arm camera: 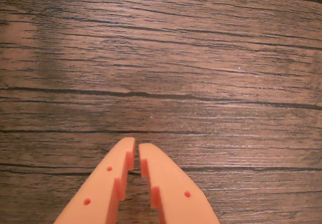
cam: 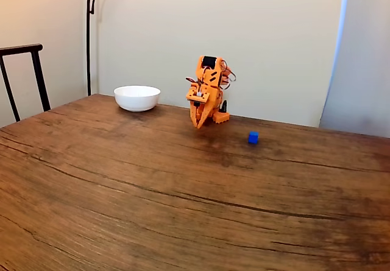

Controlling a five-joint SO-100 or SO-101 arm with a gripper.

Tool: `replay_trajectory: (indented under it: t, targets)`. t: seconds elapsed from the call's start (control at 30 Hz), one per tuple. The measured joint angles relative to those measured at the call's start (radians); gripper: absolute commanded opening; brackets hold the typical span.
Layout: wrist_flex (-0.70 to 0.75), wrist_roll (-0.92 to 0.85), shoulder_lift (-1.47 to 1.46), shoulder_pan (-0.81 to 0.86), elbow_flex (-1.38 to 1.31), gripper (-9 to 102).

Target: Grasp the cube and drop it in the bowl

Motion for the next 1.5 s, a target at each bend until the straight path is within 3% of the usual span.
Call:
replay_trajectory:
  t: [1.5]
  targets:
    - [0.000, 0.000, 0.000, 0.000, 0.000, 0]
